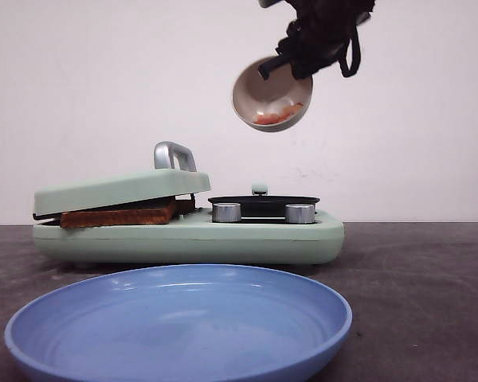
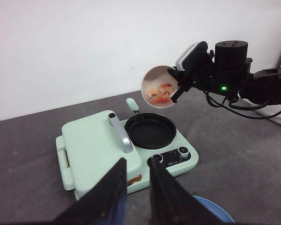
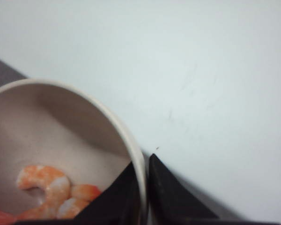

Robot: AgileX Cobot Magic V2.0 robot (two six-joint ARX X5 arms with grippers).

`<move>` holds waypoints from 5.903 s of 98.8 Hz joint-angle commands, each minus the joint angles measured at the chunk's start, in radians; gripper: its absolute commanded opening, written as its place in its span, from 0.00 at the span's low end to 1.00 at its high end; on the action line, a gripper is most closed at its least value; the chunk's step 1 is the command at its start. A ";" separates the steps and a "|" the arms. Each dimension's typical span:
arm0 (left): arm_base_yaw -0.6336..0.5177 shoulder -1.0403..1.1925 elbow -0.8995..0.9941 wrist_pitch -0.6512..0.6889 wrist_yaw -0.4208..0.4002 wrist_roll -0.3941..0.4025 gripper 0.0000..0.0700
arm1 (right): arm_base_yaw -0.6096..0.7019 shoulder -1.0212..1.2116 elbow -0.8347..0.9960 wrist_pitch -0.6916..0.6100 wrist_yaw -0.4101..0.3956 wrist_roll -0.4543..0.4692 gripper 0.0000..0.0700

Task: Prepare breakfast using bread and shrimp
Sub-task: 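Lift the shrimp bowl with the right gripper over the frying pan, then tilt the bowl with the right gripper to pour shrimp into the pan, then carry the empty bowl back and set it on the table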

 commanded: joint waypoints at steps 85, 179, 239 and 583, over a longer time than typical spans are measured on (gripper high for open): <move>-0.003 0.009 0.014 0.009 -0.001 0.009 0.01 | 0.078 0.019 0.013 0.204 0.053 -0.546 0.00; -0.024 0.009 0.014 -0.016 0.040 0.010 0.01 | 0.104 0.048 0.013 0.361 0.056 -0.841 0.00; -0.024 0.008 0.014 -0.008 0.040 0.011 0.01 | 0.001 -0.062 0.032 -0.046 0.071 -0.025 0.01; -0.023 -0.238 -0.397 0.120 -0.178 -0.256 0.01 | -0.446 -1.489 -0.946 -0.328 -0.306 0.554 0.01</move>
